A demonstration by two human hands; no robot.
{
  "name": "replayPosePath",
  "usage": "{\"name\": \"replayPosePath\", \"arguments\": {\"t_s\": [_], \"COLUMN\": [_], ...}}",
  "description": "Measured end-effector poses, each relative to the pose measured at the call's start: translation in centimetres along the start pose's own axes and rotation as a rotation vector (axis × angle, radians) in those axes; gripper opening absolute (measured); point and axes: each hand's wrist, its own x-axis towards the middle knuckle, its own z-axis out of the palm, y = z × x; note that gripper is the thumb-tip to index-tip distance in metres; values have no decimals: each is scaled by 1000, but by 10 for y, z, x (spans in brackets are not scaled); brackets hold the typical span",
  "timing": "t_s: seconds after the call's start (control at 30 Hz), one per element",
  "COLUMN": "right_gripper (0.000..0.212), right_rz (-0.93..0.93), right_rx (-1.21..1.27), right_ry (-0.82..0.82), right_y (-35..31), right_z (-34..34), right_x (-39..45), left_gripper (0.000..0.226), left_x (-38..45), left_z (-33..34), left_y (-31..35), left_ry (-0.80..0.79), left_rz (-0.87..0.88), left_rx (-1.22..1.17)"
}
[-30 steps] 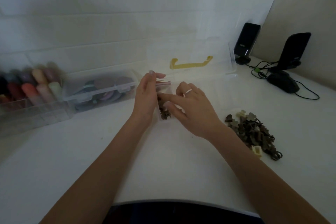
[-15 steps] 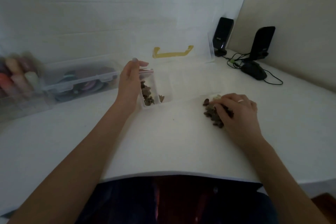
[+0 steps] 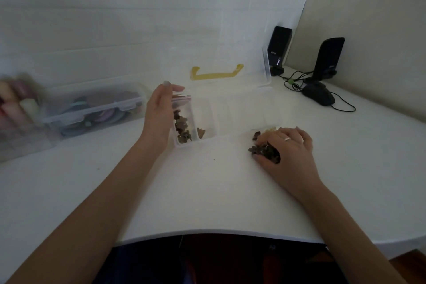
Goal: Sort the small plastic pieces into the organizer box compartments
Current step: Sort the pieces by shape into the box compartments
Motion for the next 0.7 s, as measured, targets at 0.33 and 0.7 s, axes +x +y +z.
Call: {"name": "replayPosePath", "arguments": {"t_s": [0.33, 0.7], "right_gripper": [20, 11], "right_rz": [-247, -412], "right_rx": [460, 97], "right_ry": [24, 289], "right_y": [-47, -98], "right_z": [0, 54], "right_x": [40, 76], "left_gripper": [37, 37], "left_x": [0, -3], "left_z": [1, 4], "left_y": [-1, 0], "left_ry": [23, 2], "left_rz": [20, 22], "left_rx": [29, -9]}}
